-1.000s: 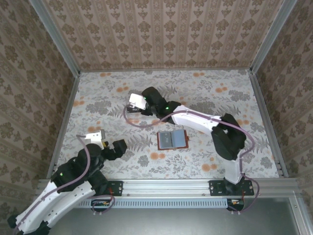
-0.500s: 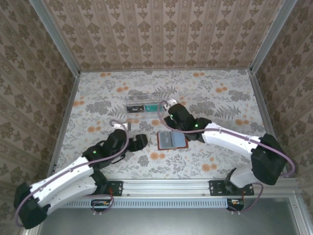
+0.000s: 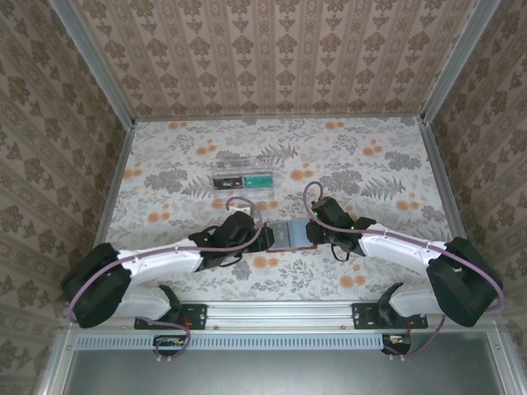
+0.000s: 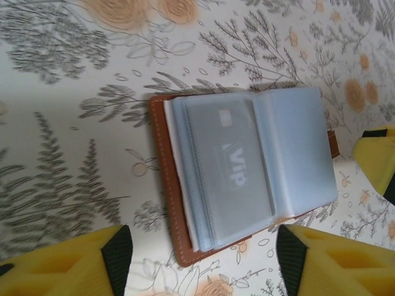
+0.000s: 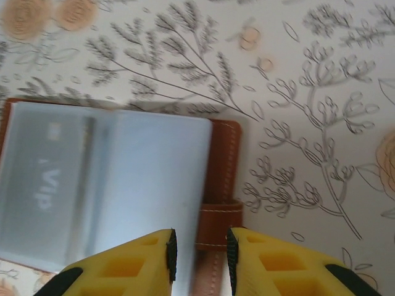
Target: Take the credit cards out of the card holder
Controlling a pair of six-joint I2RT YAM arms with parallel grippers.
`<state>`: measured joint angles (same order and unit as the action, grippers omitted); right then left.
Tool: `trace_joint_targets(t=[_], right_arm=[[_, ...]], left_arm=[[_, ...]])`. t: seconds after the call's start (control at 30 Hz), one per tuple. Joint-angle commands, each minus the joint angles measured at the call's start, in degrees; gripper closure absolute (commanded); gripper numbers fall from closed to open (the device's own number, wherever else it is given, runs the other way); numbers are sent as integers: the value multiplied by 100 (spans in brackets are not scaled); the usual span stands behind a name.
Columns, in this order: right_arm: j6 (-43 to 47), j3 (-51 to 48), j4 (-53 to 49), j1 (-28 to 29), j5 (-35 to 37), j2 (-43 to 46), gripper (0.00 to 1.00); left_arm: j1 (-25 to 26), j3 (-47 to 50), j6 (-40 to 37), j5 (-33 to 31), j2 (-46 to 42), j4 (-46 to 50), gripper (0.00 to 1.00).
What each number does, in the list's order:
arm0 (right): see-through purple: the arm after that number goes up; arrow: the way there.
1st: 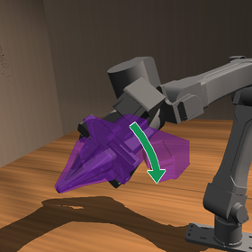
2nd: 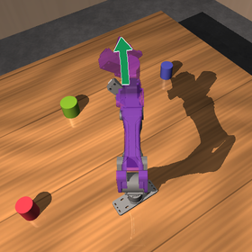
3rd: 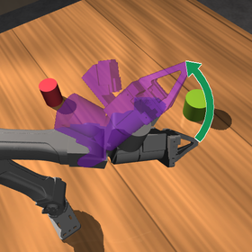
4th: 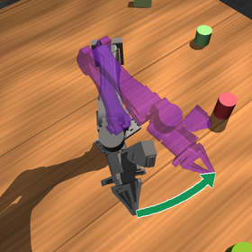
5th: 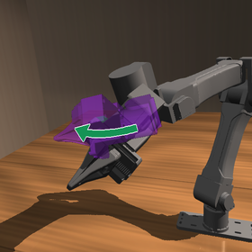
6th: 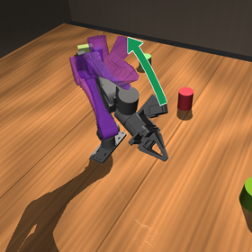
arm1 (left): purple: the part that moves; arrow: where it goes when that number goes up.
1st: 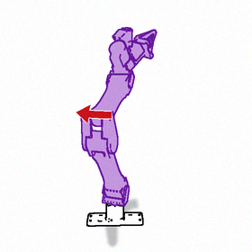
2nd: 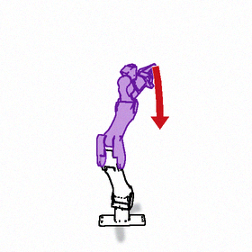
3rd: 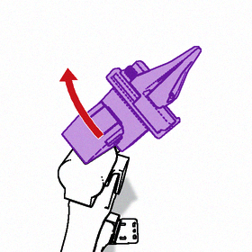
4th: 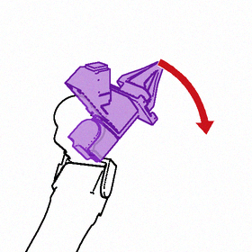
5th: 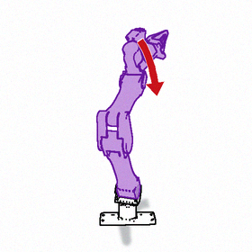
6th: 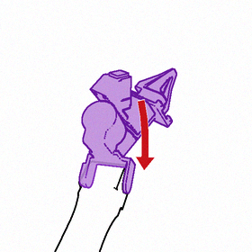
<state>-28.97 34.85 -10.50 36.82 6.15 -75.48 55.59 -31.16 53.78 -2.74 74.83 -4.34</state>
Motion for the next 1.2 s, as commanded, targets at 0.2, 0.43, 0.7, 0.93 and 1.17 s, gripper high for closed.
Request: trace_joint_targets(t=[0.2, 0.43, 0.7, 0.93, 1.17], right_arm=[[-255, -149, 395, -173, -556, -379, 67], [-285, -152, 477, -175, -658, -778, 67], [-285, -145, 506, -175, -737, -851, 67], [-285, -155, 531, -175, -741, -857, 67], [-291, -154, 527, -175, -743, -846, 67]], left_arm=[[66, -543, 98, 389, 965, -734, 41], [66, -634, 90, 506, 1323, -830, 43], [36, -716, 123, 488, 1528, -692, 45], [35, -752, 115, 323, 1447, -366, 45], [42, -856, 104, 274, 1489, -177, 45]])
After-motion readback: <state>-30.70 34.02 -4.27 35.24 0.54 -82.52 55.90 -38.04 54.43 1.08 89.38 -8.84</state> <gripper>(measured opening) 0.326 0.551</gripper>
